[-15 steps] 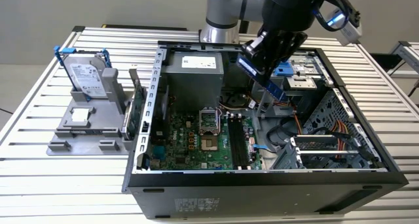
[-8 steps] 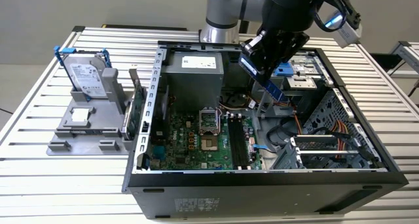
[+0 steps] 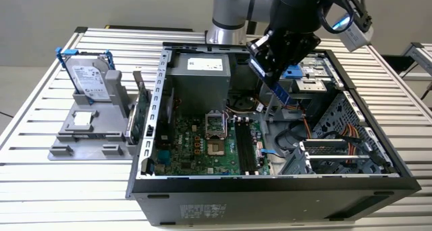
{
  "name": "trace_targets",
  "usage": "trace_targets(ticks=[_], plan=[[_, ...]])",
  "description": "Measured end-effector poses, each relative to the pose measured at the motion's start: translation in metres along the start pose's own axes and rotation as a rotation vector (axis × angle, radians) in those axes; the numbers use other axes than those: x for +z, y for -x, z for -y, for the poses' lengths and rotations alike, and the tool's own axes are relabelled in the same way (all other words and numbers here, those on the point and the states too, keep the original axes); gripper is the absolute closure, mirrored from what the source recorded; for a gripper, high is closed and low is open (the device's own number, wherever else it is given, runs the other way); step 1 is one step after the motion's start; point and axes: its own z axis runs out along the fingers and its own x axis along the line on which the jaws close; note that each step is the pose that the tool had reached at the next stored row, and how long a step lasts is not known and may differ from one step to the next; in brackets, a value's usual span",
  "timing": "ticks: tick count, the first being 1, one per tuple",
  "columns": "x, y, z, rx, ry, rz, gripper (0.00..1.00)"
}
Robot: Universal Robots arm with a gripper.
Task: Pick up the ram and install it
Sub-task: 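Insert the ram into the slot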
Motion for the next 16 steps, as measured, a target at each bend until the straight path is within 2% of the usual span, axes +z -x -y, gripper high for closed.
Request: trace_targets(ticks=[16], plan=[[0.0001, 0.0003, 0.0001, 0.148, 0.0001, 0.0051, 1.00]])
